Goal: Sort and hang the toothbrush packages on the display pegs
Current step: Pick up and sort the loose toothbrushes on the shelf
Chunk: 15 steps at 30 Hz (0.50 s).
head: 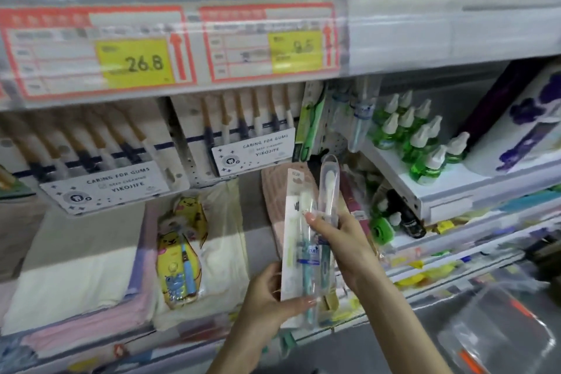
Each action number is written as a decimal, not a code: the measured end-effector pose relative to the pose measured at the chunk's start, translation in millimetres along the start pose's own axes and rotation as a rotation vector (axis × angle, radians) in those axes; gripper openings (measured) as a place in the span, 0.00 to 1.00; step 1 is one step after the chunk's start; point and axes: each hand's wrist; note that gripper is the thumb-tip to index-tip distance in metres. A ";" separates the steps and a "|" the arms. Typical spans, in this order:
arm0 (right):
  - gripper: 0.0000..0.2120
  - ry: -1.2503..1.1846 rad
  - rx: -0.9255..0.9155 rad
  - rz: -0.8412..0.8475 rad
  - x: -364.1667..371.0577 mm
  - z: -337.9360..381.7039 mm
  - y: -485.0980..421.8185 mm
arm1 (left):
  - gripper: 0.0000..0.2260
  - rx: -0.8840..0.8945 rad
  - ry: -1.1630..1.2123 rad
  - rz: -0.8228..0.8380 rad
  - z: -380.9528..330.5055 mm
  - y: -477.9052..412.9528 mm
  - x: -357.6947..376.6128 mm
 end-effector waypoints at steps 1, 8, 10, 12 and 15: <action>0.12 0.049 -0.029 0.035 -15.9 5.4 -8.8 | 0.20 0.013 0.022 -0.024 -3.4 -5.4 19.0; 0.04 0.060 -0.052 0.204 -77.7 29.8 -33.0 | 0.16 0.033 0.146 -0.108 -15.3 -16.7 87.8; 0.07 0.011 -0.020 0.241 -91.3 33.1 -36.4 | 0.16 0.042 0.177 -0.125 -13.9 -16.0 101.5; 0.10 -0.034 -0.022 0.264 -104.6 35.0 -40.9 | 0.17 0.055 0.198 -0.133 -10.6 -15.4 110.2; 0.12 -0.028 -0.086 0.341 -124.6 39.5 -43.8 | 0.18 0.104 0.218 -0.114 -4.3 -15.9 113.9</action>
Point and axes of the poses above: each hand's wrist, its own y-axis away from the middle knuckle, its own x-axis out of the palm, z = x × y, and after that the axes turned 4 degrees about -x, right-handed
